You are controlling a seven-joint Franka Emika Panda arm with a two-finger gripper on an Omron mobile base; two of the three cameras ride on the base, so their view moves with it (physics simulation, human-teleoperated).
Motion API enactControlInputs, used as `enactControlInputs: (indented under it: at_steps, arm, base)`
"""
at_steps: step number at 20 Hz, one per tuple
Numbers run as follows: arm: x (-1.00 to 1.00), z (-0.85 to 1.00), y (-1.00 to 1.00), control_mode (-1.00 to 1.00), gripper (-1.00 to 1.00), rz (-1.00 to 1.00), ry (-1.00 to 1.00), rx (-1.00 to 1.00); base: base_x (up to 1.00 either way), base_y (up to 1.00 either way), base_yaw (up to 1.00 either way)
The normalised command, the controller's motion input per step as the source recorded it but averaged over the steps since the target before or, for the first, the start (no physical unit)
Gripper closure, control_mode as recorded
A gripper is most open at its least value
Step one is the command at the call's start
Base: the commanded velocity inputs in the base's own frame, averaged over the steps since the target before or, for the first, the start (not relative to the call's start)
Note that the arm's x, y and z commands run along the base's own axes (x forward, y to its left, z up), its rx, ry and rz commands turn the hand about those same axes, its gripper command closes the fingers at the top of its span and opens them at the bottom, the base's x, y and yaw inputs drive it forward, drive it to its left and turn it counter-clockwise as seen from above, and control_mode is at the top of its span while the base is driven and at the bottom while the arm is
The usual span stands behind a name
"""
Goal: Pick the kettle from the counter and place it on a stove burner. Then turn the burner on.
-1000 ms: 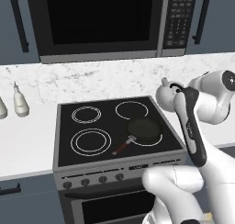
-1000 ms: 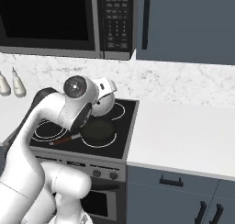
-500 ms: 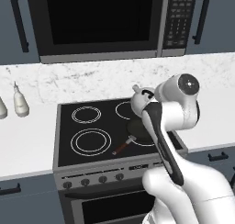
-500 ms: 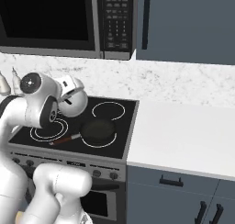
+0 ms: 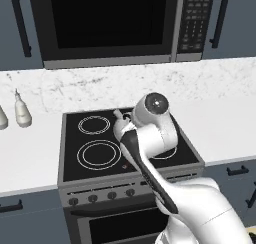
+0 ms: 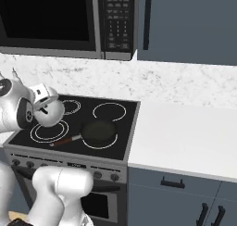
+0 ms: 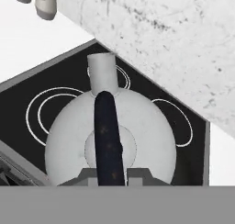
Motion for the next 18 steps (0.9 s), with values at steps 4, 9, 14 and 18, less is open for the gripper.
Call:
enactControlInputs:
  at_steps: [4,9,14,18]
  arm:
    - [0.46,-0.56,1.0,-1.0,1.0,0.02,0.29,0.03]
    - [0.62,-0.31,0.84,-1.0,1.0,0.01,0.21,-0.06]
    - [0.42,-0.3,0.32,-1.0,1.0,0.02,0.06,-0.03]
    - [0.22,-0.18,0.02,-1.0,1.0,0.0,0.0,0.01]
  base:
    - [0.0,0.0,0.0]
    - [0.0,0.0,0.0]
    - [0.0,0.0,0.0]
    - [0.0,0.0,0.0]
